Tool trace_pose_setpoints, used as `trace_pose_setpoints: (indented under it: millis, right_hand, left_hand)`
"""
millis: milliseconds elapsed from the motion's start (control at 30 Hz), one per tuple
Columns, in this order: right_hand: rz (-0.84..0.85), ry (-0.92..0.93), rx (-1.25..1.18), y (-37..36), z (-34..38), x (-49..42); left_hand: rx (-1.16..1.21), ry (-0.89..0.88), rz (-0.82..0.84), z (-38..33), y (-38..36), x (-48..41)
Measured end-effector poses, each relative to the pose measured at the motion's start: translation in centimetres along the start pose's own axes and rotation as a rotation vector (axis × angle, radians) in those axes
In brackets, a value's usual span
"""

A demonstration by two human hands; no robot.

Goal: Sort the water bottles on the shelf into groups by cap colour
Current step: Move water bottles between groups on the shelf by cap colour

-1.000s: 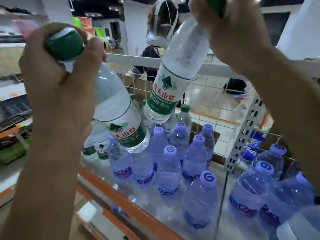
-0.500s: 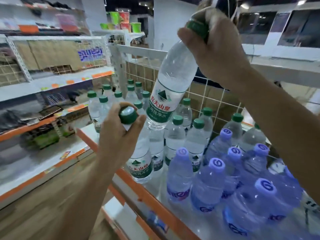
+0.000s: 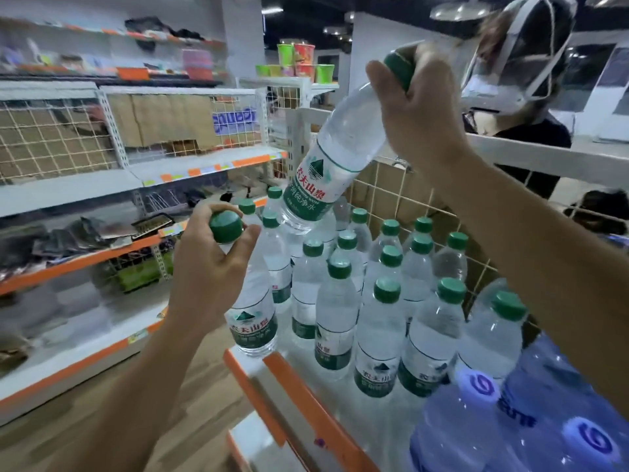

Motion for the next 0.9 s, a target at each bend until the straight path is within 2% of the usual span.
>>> trace_pose_setpoints:
  millis: [300,500,667,900]
  right_hand:
    - [-0.132,-0.035,0.109,-11.5,-0.4,-6.9]
    - [-0.056,-0.078,0.261,-21.0,-3.4,-10.0]
    - [0.119,-0.121,0.410,-25.8,-6.5,-10.5]
    - [0.642,-0.164,0.591,-33.3,-10.2,-6.3]
  left_hand:
    - [0.030,-0.032,0.050,8.9,3.2,-10.0]
    - [-0.008,-0.068,0.178,15.2,2.8,-17.1]
    - [0.055,-0.039,0.323,21.1,-0.3,-19.7]
    - [0.196,-0.021,0.520,26.0,-6.2,-19.2]
Point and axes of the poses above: each hand's wrist, its own x-axis away from the middle knuckle, its own y-axis out of the back of the hand, z = x × y, the point moved 10 cm from there along -x, towards the middle knuckle, and after that the axes turned 11 degrees about x, right-handed, at the moved point
